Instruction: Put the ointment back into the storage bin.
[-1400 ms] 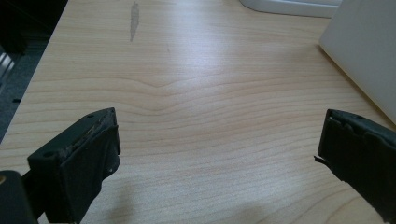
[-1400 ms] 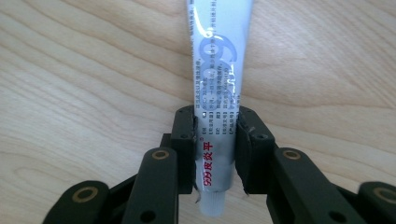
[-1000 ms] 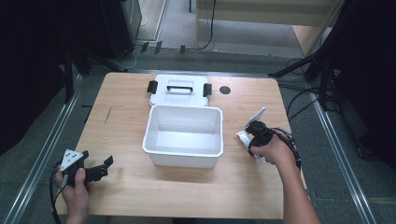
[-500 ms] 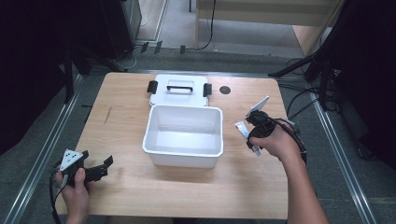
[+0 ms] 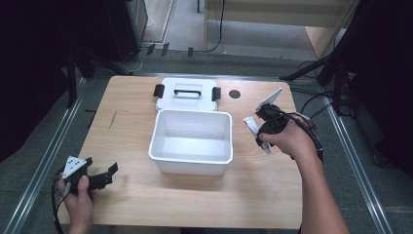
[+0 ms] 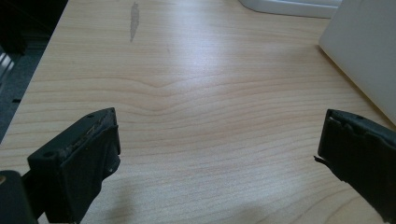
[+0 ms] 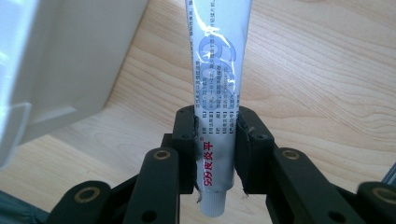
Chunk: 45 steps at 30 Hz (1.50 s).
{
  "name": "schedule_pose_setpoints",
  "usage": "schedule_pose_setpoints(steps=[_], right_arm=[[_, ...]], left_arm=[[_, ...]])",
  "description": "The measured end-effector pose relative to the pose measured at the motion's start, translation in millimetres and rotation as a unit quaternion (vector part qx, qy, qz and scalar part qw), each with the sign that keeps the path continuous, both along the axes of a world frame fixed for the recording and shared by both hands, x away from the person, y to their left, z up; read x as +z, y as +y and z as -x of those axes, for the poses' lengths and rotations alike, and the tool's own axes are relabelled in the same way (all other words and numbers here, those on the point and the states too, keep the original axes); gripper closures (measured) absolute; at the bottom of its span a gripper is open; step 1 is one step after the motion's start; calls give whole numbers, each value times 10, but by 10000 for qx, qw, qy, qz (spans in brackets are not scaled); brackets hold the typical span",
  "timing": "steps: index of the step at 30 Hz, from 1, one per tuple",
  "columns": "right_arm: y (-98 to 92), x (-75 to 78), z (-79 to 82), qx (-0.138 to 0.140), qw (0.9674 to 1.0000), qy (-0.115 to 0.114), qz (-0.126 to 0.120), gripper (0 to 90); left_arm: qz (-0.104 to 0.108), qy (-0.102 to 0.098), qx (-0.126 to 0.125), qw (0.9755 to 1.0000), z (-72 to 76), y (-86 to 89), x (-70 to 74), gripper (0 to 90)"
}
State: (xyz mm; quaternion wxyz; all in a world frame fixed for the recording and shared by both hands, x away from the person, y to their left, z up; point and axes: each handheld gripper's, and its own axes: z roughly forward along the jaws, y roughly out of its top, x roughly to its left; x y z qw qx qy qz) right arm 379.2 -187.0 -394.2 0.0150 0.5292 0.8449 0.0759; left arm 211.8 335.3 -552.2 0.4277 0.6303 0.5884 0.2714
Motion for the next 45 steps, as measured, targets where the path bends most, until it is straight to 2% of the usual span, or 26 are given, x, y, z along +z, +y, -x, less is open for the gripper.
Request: schedule_pose_setpoints(steps=[5,7,9,10,14,15,19,27,35,39,42,44,45], right_arm=[[90,141,-24,-75,9999,29,62,730],[141,254,-37,-87,10000,-26,31,729],[158,294,-41,-90,9999,-55,27,730],[187,371,-49,-77,9999,-100,3,729],[244,480,-53,-75,9999,-148,13,729],[288,539,-51,-32,9998,-198,-5,729],[400,611,-39,97,9996,-248,-57,729],[628,667,-44,369,9988,-248,-219,729],[844,657,-23,653,9970,-196,-366,729],[988,630,-1,936,9946,-185,-399,729],[1069,603,15,1212,9913,-283,-429,728],[1097,597,22,1265,9906,-284,-429,728],[1146,580,32,1404,9885,-328,-446,728]], left_arm=[[12,5,-2,10000,0,2,0,0],[20,3,3,10000,-1,3,0,0],[20,-5,4,10000,-2,4,-1,0],[20,4,2,10000,-2,6,0,0],[27,15,2,10000,-2,9,1,0],[29,15,3,10000,-2,9,1,0],[26,15,3,10000,-2,9,1,0],[42,14,4,10000,-4,13,0,0],[57,18,2,10000,-4,16,0,0],[66,17,3,10000,-5,17,-1,0],[70,19,4,10000,-5,18,-1,0],[72,16,5,10000,-6,18,-1,0],[79,17,7,10000,-6,18,-1,0]])
